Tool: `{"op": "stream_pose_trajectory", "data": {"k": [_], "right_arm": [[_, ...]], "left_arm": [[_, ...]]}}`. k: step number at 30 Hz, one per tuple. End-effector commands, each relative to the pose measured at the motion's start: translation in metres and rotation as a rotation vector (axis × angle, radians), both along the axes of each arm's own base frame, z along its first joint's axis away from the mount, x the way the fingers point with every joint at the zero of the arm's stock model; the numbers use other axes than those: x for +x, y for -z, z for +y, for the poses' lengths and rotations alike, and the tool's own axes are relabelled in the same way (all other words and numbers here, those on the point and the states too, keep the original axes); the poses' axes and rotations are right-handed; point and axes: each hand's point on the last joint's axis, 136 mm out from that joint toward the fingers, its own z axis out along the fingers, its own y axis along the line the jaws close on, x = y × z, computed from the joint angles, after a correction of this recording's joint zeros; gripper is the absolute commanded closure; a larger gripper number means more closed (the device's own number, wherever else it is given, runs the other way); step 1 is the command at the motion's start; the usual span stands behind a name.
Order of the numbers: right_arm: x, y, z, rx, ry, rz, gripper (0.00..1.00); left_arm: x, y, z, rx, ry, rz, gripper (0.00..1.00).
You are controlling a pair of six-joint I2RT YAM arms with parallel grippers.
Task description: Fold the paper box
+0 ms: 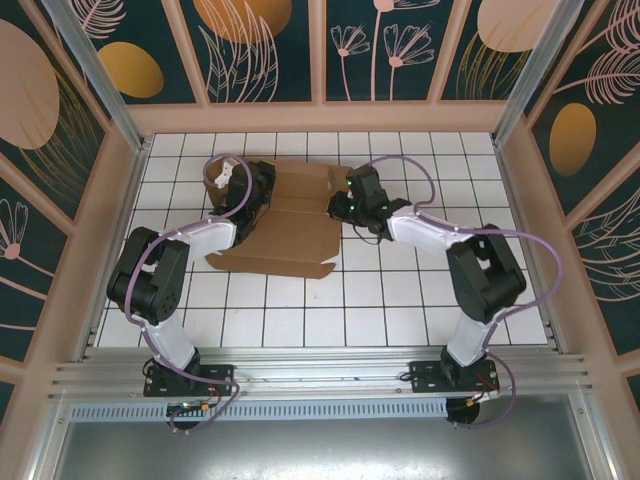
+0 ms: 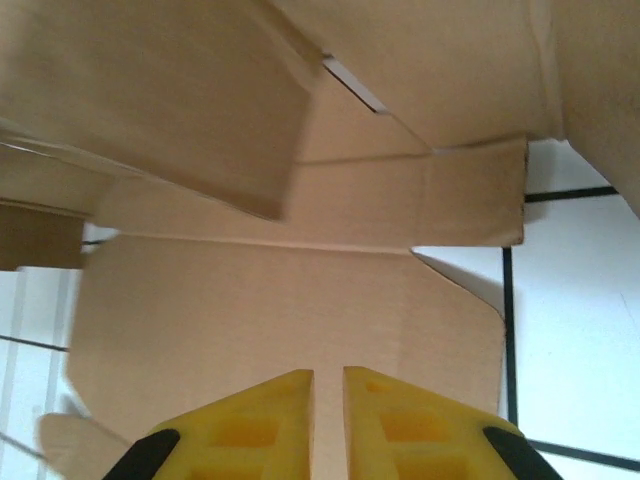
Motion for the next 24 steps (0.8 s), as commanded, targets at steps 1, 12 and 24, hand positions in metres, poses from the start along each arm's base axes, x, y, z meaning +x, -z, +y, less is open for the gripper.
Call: {"op": "stream_pose_trajectory", "data": {"k": [1, 12, 24], "right_arm": [[0.025, 0.003, 0.002, 0.034, 0.072, -0.026, 0.84], [0.079, 0.04, -0.038, 0.017, 0.194, -0.067, 0.76], [0.08, 0.069, -0.017, 0.088, 0.078, 0.051, 0.62]], "left_arm": [[-0.007, 0.021, 0.008, 0.03, -0.035, 0.069, 1.0], [-0.009, 0.023, 0.008, 0.043, -0.033, 0.079, 1.0], [-0.009, 0.019, 0.005, 0.037, -0.02, 0.064, 1.0]]}}
